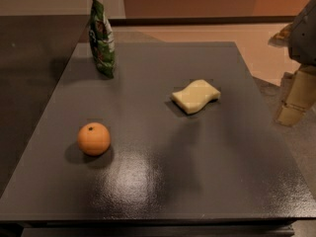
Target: Pick orange
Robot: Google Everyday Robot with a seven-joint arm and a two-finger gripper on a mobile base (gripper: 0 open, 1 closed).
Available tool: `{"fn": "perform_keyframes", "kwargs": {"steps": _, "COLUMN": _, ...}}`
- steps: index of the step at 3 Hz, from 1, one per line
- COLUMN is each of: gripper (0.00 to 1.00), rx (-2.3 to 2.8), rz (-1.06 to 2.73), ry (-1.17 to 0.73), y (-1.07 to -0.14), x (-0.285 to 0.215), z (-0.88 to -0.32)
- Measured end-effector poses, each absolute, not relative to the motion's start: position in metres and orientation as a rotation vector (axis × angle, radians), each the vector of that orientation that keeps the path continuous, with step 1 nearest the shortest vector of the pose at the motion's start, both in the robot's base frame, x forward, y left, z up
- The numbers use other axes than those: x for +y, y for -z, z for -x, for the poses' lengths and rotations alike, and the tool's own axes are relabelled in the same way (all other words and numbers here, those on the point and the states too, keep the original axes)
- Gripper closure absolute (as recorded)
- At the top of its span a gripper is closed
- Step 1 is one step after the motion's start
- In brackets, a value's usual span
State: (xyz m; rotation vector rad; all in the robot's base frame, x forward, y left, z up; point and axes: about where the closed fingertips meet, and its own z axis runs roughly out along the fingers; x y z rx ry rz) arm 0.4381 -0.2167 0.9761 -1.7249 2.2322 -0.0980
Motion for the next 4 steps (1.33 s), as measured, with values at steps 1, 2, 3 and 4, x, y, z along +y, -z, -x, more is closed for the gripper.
{"fn": "perform_keyframes", "kwargs": {"steps": 1, "gripper": 0.0, "rx": 2.232, "rz": 1.725, "ry": 0.098, "y": -0.976, "x": -0.217, "z": -0.438}}
{"fn": "perform_keyframes", "kwargs": {"steps": 2, "gripper": 0.0, "rx": 2.221, "rz": 1.74, "ry": 0.083, "y": -0.974, "x": -0.21, "z": -0.439}}
{"fn": "perform_keyframes", "kwargs": {"steps": 3, "gripper": 0.0, "rx": 2.162, "rz": 1.802, "ry": 0.022, "y": -0.963, "x": -0.184, "z": -0.44}}
{"fn": "perform_keyframes", "kwargs": {"steps": 4, "gripper": 0.0, "rx": 2.086, "rz": 1.875, "ry": -0.058, "y": -0.946, "x": -0.145, "z": -0.443}}
